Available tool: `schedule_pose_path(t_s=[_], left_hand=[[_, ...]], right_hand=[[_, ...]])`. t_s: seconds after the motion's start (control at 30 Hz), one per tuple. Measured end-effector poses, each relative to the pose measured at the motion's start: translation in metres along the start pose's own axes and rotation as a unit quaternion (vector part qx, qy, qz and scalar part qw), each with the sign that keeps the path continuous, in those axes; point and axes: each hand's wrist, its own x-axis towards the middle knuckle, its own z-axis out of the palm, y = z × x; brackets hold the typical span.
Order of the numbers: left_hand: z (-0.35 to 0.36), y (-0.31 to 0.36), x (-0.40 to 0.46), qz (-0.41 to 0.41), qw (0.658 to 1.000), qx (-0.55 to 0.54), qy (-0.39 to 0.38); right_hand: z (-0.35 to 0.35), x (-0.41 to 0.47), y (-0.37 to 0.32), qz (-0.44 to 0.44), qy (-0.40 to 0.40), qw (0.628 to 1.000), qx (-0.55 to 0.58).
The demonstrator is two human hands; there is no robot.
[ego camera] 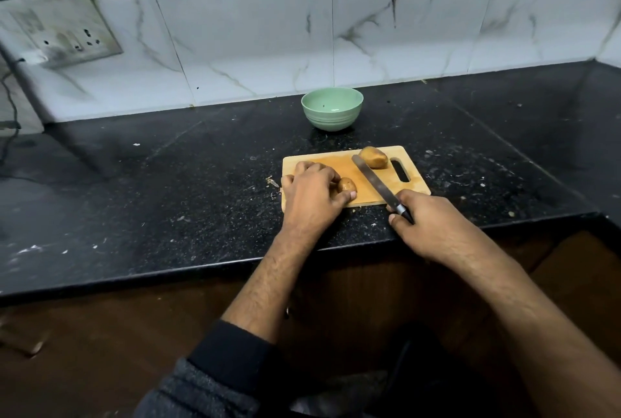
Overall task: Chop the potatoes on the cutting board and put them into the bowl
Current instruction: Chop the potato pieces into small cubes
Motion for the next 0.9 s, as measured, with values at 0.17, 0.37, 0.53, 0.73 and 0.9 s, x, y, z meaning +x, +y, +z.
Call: schedule_pose_path(t_s=[0.17,0.37,0.53,0.73,0.9], left_hand=[[0.010,0.005,0.004,0.011,1.000,0.000,0.004],[0.010,-0.003,0.000,0.014,0.995,-0.094,0.036],[0.012,0.000,0.002,0.035,0.999,-0.020,0.001],[0.013,0.002,0.002,0.044,0.999,-0.008,0.005],[0.013,0.000,0.003,0.047,0.999,-0.002,0.011]], right_hand=[[0.008,0.002,-0.009,0.016,0.010,1.000,0.004],[0.008,0.004,-0.015,0.013,0.053,0.997,-0.059],[0.011,0.005,-0.025,0.026,0.022,0.998,-0.044],[0.017,0.004,-0.030,0.033,-0.002,0.995,-0.097],[0.005,0.002,-0.038,0.067,-0.062,0.992,-0.090]])
